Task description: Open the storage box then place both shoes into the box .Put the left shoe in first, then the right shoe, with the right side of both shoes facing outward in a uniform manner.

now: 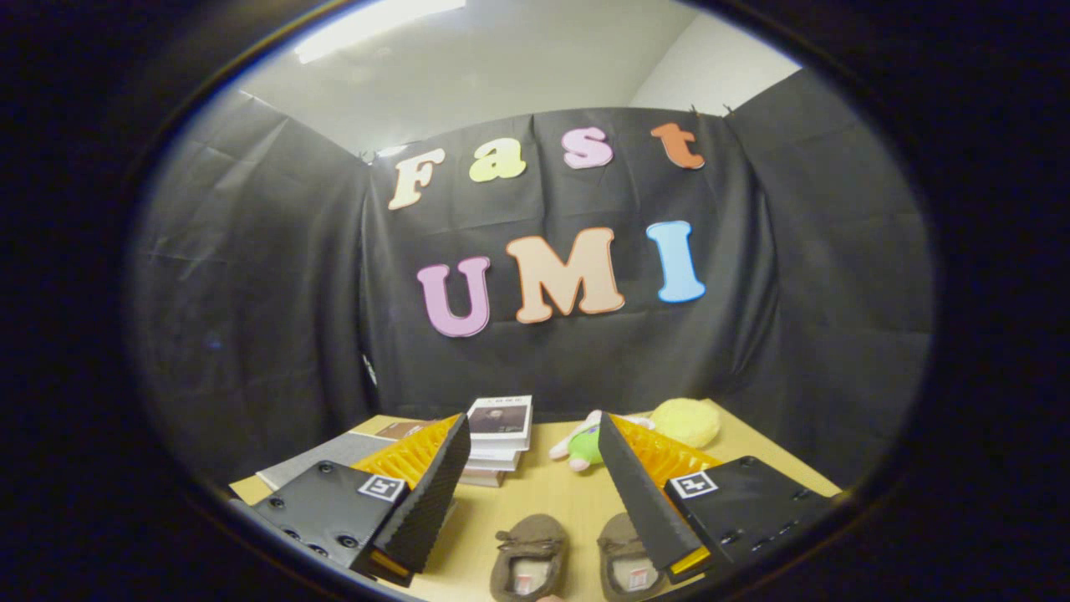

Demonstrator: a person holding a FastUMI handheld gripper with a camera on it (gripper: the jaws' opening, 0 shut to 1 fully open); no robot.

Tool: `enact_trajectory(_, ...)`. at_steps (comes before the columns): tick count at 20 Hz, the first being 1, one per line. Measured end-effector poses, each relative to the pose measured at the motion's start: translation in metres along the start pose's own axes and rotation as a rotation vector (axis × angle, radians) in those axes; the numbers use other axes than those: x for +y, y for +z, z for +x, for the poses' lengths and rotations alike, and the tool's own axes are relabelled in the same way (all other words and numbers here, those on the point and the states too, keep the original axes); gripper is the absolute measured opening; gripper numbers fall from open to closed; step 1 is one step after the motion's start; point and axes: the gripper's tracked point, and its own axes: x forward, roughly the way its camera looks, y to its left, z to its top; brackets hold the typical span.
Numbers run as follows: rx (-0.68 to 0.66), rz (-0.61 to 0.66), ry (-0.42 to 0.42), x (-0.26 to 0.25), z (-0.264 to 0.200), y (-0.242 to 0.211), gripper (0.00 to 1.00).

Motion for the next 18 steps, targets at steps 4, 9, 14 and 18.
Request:
enact_trajectory(4,0.087,0.081,0.051,0.034,-0.001,-0.034,0.98)
enact_trajectory(9,0.211,0.214,0.136,0.084,-0.003,-0.076,0.98)
enact_trajectory(14,0.347,0.369,0.166,0.113,-0.003,-0.121,0.99)
enact_trajectory(18,0.454,0.557,0.187,0.128,-0.004,-0.151,0.99)
